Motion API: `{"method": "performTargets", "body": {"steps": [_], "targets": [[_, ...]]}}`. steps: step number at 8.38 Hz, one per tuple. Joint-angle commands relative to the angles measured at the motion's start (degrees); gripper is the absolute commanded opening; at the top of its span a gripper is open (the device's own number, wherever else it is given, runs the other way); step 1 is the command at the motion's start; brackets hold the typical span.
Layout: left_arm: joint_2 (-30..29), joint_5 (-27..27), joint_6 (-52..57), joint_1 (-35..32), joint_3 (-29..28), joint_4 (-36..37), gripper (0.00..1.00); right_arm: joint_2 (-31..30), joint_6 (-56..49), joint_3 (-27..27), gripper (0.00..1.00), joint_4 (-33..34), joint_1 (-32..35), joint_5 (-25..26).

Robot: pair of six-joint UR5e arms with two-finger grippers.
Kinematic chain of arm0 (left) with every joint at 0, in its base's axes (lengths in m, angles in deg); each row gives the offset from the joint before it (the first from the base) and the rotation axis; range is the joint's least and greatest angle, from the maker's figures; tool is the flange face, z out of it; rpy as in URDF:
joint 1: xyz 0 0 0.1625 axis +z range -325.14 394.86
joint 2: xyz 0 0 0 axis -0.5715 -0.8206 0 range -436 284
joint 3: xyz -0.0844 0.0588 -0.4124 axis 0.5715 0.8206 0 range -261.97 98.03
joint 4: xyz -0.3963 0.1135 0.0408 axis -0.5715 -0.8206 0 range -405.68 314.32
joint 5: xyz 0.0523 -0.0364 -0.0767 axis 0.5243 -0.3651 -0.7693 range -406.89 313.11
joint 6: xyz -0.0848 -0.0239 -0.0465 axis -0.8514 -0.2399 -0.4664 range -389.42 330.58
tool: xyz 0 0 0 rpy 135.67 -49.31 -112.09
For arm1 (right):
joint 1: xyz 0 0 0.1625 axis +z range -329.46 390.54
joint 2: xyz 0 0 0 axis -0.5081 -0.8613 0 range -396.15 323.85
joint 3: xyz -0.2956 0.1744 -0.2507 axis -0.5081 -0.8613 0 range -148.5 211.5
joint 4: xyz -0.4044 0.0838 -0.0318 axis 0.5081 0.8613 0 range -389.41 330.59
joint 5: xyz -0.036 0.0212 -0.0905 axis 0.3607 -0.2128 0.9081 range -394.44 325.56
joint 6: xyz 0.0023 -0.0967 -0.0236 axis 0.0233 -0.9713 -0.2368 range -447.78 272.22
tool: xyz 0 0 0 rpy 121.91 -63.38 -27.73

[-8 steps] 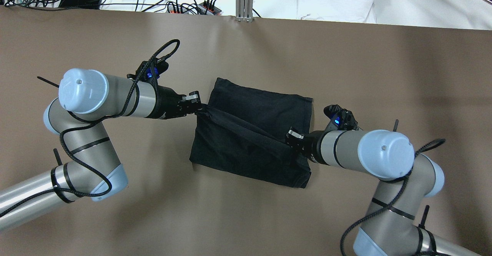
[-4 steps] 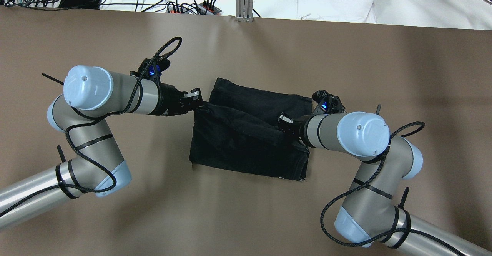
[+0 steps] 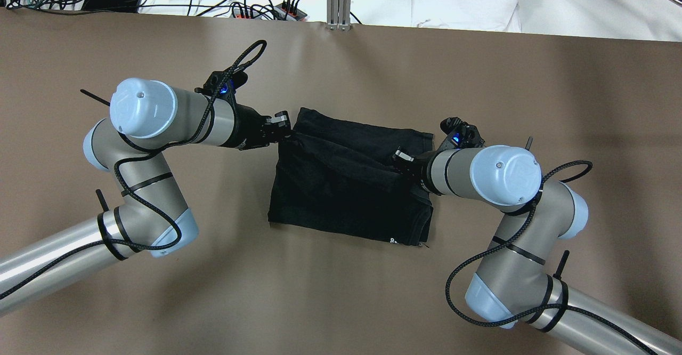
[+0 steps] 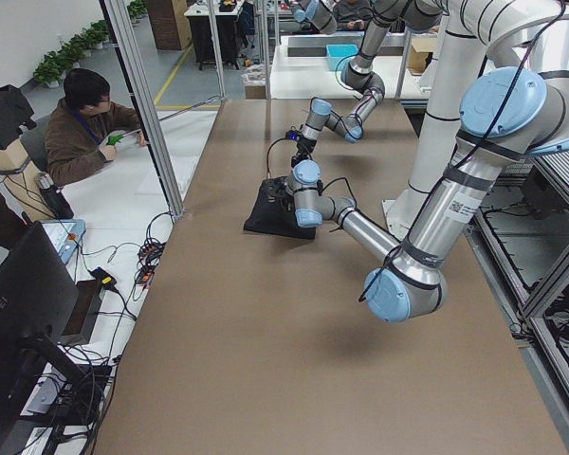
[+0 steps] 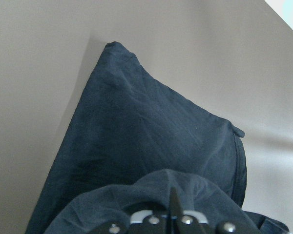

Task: Fold clothes
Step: 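Lay the folded edge down with both grippers onto the far half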

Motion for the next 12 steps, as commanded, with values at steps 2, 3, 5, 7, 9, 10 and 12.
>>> {"method": "performTargets", "body": {"steps": [2,3,5,7,9,10,12], "targets": [[-0.6,0.09,0.66,-0.24,-2.87,-0.33,0.0,1.63,-0.14,-4.55,0.0,-0.51,0.13,0.39],[-0.6,0.09,1.71,-0.24,-3.66,-0.42,0.0,2.68,-0.14,-6.14,0.0,-0.6,0.04,0.39],[-0.69,0.09,2.68,-0.24,-4.37,-0.42,0.0,2.78,-0.23,-7.29,0.0,-0.69,0.13,0.48],[-0.69,0.17,2.68,-0.24,-4.37,-0.42,0.0,2.78,-1.53,-7.3,0.0,-0.69,0.13,0.56],[-1.12,0.17,2.42,-0.24,-4.63,-0.42,0.0,2.87,-2.42,-7.38,0.0,-0.69,0.92,0.48],[-2.08,0.26,2.16,-0.24,-4.63,0.02,0.0,4.09,-2.16,-7.3,0.0,-0.69,1.01,0.3],[-4.37,0.35,2.59,-0.24,-9.97,-0.15,0.0,4.63,-2.16,-7.3,0.0,-0.6,0.92,0.13]]}}
